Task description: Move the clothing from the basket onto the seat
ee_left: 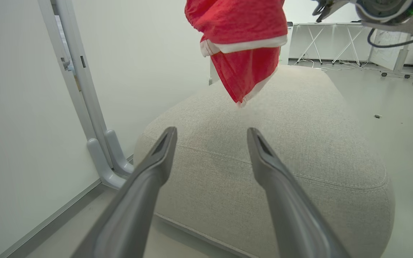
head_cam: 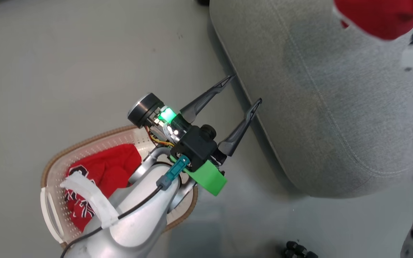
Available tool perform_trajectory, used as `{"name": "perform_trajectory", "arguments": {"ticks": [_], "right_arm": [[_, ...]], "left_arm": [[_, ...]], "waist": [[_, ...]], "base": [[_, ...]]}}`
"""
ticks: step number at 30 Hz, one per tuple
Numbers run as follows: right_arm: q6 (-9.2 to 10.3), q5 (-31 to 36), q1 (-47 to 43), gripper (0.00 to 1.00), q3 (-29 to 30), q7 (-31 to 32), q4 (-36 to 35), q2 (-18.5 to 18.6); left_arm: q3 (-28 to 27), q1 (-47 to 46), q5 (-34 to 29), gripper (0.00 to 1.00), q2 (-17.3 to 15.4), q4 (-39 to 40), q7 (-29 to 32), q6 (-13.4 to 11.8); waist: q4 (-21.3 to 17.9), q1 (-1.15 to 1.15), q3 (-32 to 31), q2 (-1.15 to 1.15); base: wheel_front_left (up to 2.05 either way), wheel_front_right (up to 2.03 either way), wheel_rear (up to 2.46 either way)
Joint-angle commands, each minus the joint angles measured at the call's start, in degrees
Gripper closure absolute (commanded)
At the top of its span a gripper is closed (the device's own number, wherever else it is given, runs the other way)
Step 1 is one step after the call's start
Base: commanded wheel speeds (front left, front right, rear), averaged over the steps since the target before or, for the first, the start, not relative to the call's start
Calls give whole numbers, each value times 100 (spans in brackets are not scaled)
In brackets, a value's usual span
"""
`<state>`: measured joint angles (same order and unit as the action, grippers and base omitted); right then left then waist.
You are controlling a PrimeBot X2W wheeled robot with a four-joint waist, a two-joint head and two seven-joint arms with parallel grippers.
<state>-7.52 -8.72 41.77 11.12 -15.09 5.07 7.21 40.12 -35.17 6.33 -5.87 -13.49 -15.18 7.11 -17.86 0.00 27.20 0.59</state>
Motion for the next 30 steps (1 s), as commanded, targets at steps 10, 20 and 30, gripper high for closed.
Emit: {"name": "perform_trajectory", "arguments": {"ticks": [10, 20, 30], "right_arm": [[6, 67, 1345, 100, 869, -12, 472, 562], [6, 250, 1755, 100, 1377, -12, 1887, 916], [6, 299, 1452, 100, 1460, -12, 2865, 447]], "left_arm": [[106, -502, -181, 0, -264, 77, 86, 31], [150, -682, -228, 0, -405, 293, 195, -4], [194, -774, -188, 0, -426, 363, 231, -52]], "waist": [[91, 0, 1270, -59], [155, 0, 1644, -59], [192, 0, 1783, -59]], "base": [[0, 0, 0], [0, 0, 0], [0, 0, 0]]}}
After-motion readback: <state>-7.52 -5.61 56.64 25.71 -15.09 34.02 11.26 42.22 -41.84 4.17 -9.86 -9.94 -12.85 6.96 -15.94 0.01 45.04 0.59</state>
